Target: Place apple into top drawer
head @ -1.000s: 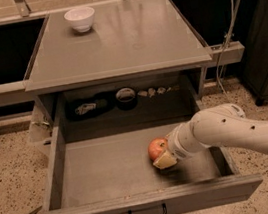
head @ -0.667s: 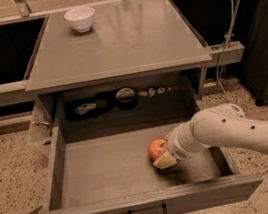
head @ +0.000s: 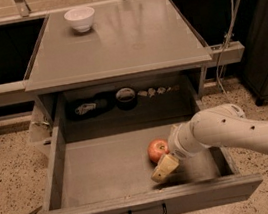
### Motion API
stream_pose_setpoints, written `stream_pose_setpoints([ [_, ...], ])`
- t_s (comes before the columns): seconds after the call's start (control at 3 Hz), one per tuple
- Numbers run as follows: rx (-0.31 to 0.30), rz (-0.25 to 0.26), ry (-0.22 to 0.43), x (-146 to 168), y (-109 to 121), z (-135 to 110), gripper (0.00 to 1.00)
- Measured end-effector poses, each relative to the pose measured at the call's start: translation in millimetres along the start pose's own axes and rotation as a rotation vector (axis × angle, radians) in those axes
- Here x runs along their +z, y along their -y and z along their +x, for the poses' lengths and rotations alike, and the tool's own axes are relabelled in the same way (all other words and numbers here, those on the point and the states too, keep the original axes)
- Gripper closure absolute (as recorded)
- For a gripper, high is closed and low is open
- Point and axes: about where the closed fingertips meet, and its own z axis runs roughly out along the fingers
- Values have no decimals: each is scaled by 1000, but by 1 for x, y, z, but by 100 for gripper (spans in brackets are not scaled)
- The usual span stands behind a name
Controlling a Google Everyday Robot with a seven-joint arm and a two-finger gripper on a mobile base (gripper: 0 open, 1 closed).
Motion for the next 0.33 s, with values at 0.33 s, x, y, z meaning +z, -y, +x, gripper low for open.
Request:
stream_pose_setpoints([
  [0.33,0,0,0,0,0,0,0],
])
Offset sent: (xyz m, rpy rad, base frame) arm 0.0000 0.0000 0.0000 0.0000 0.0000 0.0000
